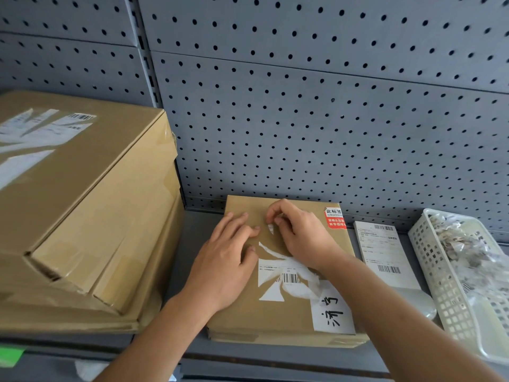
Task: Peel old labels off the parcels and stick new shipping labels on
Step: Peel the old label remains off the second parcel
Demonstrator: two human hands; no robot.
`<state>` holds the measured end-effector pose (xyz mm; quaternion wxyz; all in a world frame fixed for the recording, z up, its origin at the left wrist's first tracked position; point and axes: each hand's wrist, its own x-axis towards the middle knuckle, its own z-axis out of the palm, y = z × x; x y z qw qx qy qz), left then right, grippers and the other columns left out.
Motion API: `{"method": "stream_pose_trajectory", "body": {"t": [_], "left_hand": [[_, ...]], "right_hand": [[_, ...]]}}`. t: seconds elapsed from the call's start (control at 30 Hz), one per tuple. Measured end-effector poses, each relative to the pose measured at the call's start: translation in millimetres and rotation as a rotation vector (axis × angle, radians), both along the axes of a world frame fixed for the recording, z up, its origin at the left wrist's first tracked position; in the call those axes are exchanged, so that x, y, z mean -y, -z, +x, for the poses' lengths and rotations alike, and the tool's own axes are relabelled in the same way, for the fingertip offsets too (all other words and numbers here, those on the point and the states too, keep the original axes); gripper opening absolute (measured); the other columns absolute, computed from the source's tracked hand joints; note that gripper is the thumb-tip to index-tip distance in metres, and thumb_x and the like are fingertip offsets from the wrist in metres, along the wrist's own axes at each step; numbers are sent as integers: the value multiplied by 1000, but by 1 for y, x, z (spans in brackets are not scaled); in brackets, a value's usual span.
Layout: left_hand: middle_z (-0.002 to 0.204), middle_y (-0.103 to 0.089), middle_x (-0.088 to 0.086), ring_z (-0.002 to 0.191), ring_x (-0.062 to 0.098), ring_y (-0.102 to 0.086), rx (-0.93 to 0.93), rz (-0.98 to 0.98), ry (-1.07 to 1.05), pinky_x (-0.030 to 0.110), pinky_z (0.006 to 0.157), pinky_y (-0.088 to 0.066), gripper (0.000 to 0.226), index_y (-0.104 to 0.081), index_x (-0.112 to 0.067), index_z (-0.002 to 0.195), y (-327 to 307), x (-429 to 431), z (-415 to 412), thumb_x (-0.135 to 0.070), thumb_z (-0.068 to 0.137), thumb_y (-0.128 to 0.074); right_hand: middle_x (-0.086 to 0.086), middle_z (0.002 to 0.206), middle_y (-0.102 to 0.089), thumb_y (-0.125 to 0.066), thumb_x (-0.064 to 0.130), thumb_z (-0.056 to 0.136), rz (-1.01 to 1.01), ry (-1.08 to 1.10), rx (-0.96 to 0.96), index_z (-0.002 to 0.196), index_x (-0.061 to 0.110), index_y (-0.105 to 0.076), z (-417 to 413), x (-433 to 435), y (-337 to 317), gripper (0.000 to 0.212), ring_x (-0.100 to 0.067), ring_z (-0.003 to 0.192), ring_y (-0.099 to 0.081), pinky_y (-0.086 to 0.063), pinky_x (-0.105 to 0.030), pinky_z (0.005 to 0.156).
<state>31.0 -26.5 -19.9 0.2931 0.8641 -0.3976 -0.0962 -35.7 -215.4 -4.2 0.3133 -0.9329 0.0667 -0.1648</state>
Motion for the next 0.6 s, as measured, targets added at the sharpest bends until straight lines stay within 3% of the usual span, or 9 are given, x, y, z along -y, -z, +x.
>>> {"method": "stream_pose_trajectory", "body": {"t": [0.13, 0.3, 0.47, 0.6], "left_hand": [[161, -18, -25, 149, -9, 9, -4, 3, -2, 33, 116, -27, 36, -48, -36, 139, -1, 1, -1, -32, 105, -40], [161, -18, -25, 149, -9, 8, -5, -4, -5, 35, 116, -30, 36, -48, -37, 139, 0, 1, 0, -33, 104, -40], [162, -18, -25, 149, -9, 9, 2, 2, 0, 34, 117, -29, 35, -48, -36, 139, 1, 1, 0, -33, 105, -40], [162, -17, -26, 149, -9, 9, -4, 3, 0, 33, 117, -28, 36, -48, -37, 139, -1, 1, 0, -33, 105, -40]], "right_hand": [[12, 82, -63, -43, -5, 92, -22, -4, -5, 97, 18, -59, 3, 1, 2, 28, -11, 74, -57, -49, -35, 69], [20, 74, -59, -44, -8, 93, 47, 4, 14, 98, 14, -58, -1, 3, 0, 28, -4, 67, -55, -37, -15, 60], [12, 79, -62, -42, -10, 88, -23, -8, 2, 97, 17, -60, 2, 0, 4, 33, -11, 72, -58, -48, -32, 65], [10, 80, -63, -43, -10, 92, 66, 25, 46, 96, 14, -58, -3, 4, 2, 29, -5, 66, -55, -37, -14, 58]]}}
